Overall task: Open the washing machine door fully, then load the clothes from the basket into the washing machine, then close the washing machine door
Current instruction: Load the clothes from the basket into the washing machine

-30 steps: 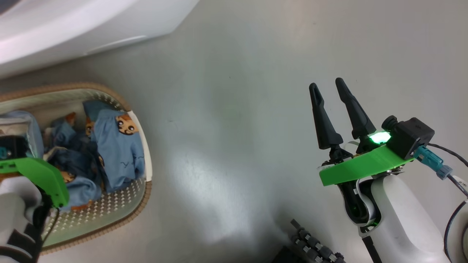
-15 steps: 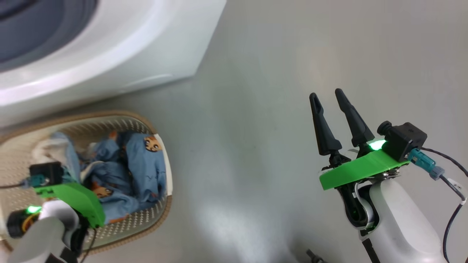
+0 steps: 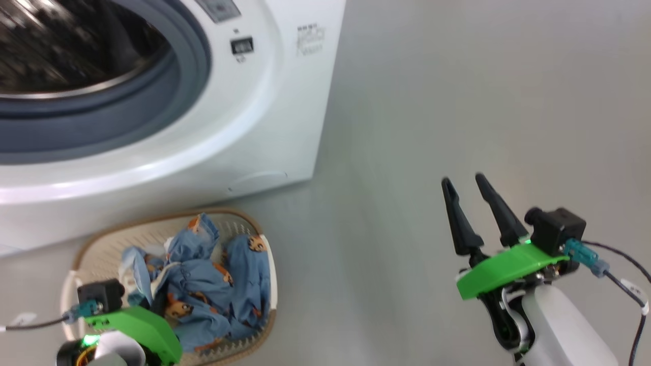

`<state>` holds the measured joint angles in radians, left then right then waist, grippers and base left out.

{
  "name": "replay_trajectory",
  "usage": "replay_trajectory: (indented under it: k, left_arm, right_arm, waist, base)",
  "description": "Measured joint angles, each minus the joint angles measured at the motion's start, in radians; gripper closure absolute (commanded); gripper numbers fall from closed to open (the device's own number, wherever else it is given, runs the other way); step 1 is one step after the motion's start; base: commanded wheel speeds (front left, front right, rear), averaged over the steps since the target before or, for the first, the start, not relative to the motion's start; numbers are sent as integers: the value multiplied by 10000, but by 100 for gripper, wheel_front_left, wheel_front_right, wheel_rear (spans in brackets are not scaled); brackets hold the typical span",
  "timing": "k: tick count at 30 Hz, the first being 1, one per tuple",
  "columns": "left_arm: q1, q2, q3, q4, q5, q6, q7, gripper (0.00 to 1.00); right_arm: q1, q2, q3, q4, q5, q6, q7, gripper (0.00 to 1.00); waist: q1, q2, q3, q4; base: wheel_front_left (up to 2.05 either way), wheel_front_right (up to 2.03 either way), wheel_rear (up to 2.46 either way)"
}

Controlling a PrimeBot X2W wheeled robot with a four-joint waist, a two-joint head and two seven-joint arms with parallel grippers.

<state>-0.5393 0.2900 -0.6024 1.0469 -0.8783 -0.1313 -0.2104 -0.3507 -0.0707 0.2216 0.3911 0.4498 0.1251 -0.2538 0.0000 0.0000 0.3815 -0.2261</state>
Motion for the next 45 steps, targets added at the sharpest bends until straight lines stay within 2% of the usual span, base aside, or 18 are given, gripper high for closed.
replay_trajectory:
  k: [10, 19, 28, 37, 45]
  left_arm:
    - [1233, -58, 407, -1057, -215, 13, -366, 100]
    - [2775, -21, 1492, -4096, 506, 928, -376, 100]
    - [3815, 290, 2197, -7018, 1691, 2063, -382, 100]
    - [4444, 422, 2278, -8548, 1950, 2842, -359, 100]
    - [4667, 489, 2272, -9068, 1954, 3099, -259, 100]
  right_arm:
    - [776, -472, 50, 341, 543, 0, 2, 0]
    - [1388, -890, 79, 428, 888, 0, 2, 0]
    - [1587, -1003, 115, 393, 1083, 0, 2, 0]
    - [1596, -1152, 121, 353, 1124, 0, 2, 0]
    - [1597, -1154, 247, 347, 1122, 0, 2, 0]
  waist:
    - [0, 0, -1914, 508]
    - [0, 0, -3356, 1070]
    - [0, 0, -3988, 1440]
    - [0, 0, -4150, 1550]
    - [0, 0, -4134, 1548]
  base:
    - [0, 0, 0]
    - [0, 0, 0]
    - [0, 0, 0]
    - [0, 0, 0]
    - [0, 0, 0]
